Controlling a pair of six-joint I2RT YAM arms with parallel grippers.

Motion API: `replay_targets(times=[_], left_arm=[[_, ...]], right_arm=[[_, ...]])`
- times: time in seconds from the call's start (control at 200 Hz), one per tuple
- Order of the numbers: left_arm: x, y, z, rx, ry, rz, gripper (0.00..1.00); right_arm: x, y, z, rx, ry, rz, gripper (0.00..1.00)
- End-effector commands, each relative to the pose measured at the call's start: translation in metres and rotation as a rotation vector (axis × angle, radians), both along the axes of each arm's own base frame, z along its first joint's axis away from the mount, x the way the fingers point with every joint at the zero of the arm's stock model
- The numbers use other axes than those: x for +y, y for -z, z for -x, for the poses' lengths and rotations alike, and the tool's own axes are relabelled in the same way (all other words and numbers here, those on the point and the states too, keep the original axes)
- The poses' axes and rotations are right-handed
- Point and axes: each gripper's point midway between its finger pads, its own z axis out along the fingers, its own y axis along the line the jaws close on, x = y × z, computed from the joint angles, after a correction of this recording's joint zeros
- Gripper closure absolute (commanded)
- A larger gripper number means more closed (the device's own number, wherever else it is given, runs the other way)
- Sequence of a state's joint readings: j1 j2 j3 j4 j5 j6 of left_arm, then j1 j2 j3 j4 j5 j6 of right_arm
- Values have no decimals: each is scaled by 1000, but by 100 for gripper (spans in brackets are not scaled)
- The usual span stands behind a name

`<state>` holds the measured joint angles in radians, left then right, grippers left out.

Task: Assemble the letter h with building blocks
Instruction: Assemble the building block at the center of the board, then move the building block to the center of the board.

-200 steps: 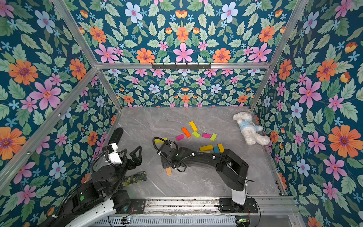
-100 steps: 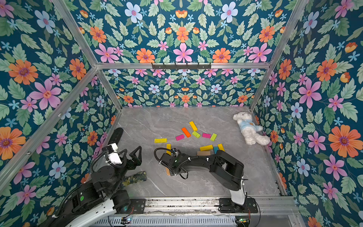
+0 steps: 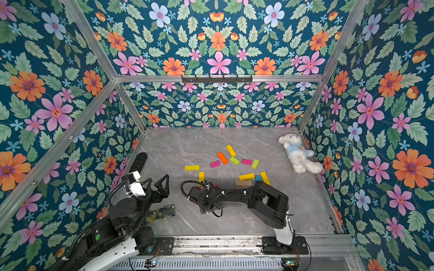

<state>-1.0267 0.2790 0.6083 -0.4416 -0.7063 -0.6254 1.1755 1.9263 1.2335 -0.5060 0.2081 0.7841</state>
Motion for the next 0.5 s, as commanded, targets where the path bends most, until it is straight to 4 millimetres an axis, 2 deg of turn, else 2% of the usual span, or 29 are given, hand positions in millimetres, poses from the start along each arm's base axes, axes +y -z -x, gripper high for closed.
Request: replay_targets(times=[0.0,0.185,0.315,0.415,0.435,0.455,0.495], left_arm=[[1,-1,0,-4,-4,-3,1],[0,0,-1,-1,-1,-2,1],[-2,2,-2,7,-1,-3,1],[-7,5,-2,12,11,9,1],[-9,7,-3,14,18,13,1],[-12,9,-3,16,25,16,1],[-17,13,-4,22,40,17,1]], right_arm=[[1,1,3,16,19,-5,45],[-15,-12,-7,-37,51,20,43],[-34,-41,-24,-93,93,-11,37],[-60,-66,-50,-128,176,-70,29],[-67,-64,-56,-125,200,-69,28],[-74,-76,-62,-132,229,-107,27],[-92,-77,-73,-115,302,-128,27]])
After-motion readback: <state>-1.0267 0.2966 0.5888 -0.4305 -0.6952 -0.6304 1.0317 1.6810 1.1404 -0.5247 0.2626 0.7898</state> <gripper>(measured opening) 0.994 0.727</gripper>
